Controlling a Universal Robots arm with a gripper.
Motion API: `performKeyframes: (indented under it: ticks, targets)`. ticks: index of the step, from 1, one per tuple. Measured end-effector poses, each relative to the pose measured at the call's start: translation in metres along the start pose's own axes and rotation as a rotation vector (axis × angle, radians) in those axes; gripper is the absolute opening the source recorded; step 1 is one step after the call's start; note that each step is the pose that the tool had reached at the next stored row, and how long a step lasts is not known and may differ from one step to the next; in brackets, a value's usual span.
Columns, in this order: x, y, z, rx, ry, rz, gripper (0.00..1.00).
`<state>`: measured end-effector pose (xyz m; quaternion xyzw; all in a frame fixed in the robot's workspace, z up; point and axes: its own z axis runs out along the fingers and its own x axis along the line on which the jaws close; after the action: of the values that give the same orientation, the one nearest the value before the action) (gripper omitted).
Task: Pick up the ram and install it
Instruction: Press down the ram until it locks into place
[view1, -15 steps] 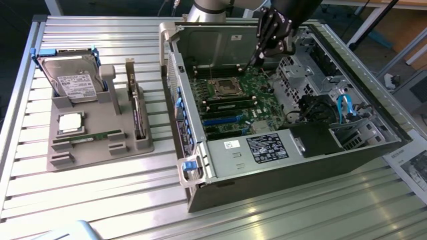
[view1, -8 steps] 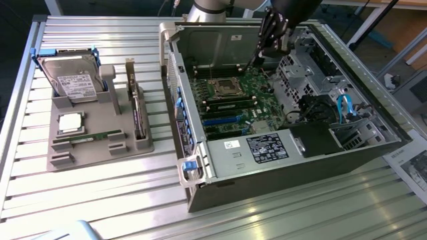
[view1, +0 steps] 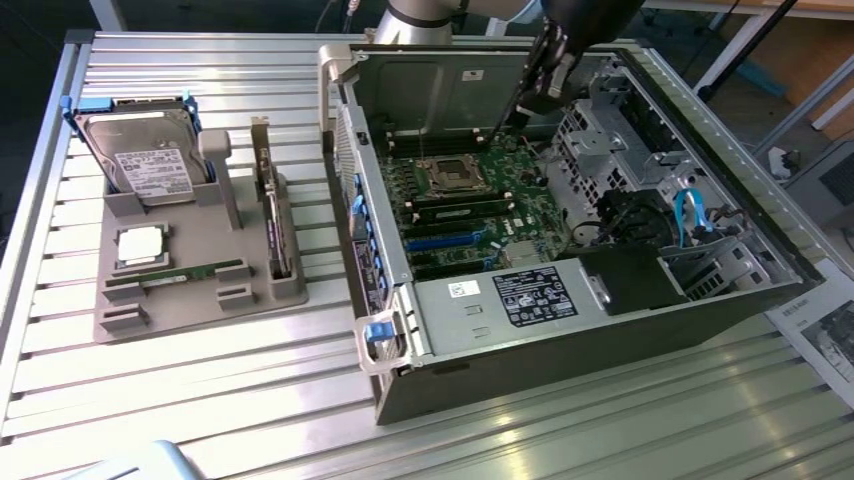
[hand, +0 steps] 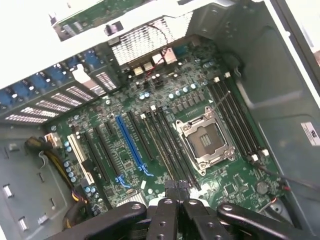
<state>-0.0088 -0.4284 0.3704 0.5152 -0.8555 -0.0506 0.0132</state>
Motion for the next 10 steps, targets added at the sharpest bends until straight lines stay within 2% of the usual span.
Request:
performKeyframes:
  ticks: [10]
  targets:
    - [0.0, 0.0, 0.0004, 0.0053, -0.0182, 0.181, 0.1]
